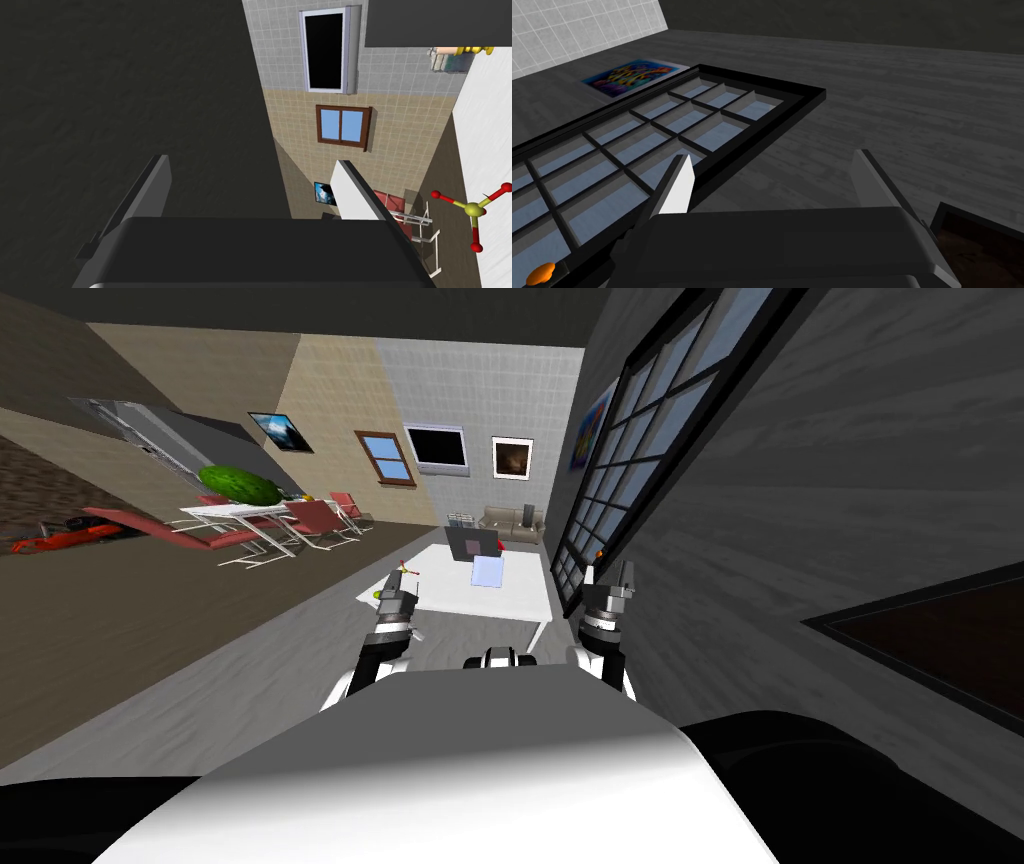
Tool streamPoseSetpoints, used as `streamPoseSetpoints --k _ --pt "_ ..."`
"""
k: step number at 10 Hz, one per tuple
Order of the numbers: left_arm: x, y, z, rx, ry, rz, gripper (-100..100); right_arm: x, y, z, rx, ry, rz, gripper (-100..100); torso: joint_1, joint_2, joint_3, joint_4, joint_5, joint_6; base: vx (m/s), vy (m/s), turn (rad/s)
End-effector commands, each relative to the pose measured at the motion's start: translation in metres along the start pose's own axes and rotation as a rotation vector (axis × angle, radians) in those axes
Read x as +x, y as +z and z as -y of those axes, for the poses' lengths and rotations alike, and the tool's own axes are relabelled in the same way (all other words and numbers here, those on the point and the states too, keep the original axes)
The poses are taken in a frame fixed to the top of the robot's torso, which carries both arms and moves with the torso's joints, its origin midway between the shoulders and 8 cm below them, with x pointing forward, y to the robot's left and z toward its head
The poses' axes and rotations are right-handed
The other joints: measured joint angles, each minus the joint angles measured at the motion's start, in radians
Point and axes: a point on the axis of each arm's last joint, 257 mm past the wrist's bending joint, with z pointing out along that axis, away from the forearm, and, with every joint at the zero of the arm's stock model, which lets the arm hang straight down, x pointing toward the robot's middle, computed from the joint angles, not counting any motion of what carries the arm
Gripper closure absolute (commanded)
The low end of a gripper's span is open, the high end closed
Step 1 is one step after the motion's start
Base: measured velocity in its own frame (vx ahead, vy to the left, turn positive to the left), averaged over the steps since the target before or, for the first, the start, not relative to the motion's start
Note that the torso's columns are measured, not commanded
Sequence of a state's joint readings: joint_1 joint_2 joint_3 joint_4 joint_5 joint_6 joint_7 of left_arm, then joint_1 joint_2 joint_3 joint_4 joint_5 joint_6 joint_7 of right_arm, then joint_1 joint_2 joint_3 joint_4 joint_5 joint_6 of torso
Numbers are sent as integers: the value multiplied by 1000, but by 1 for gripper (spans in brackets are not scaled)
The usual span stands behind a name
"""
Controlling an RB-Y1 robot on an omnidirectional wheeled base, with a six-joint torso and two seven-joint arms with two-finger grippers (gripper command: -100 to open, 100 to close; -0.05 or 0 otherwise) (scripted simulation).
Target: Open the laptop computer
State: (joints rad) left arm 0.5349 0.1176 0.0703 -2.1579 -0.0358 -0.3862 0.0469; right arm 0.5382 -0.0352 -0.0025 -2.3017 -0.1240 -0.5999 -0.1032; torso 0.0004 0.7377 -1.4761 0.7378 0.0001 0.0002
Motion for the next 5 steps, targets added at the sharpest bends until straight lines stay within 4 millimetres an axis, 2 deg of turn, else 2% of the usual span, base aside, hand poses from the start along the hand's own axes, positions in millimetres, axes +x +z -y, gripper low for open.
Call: streamPoseSetpoints --k 1,2,3,4,5 --pt "-6 0 -22 -68 45 -8 -100 0 0 0 0 0 0 0 0 0 0 0 0 0 -8 37 -91" --pt "-13 -1 -36 -112 74 -9 -100 0 0 0 0 0 0 0 -1 0 0 0 0 -1 -4 27 -218" --pt "-20 -2 -49 -150 104 -8 -100 0 0 0 0 0 0 0 -1 0 0 0 0 0 -10 51 -414" --pt "-20 -2 -52 -158 104 -8 -100 0 0 0 0 0 0 0 0 0 0 0 0 0 -14 49 -201" --pt "-30 -4 -66 -203 135 -4 -100 0 0 0 0 0 0 0 0 1 0 0 0 -1 -8 38 -330"
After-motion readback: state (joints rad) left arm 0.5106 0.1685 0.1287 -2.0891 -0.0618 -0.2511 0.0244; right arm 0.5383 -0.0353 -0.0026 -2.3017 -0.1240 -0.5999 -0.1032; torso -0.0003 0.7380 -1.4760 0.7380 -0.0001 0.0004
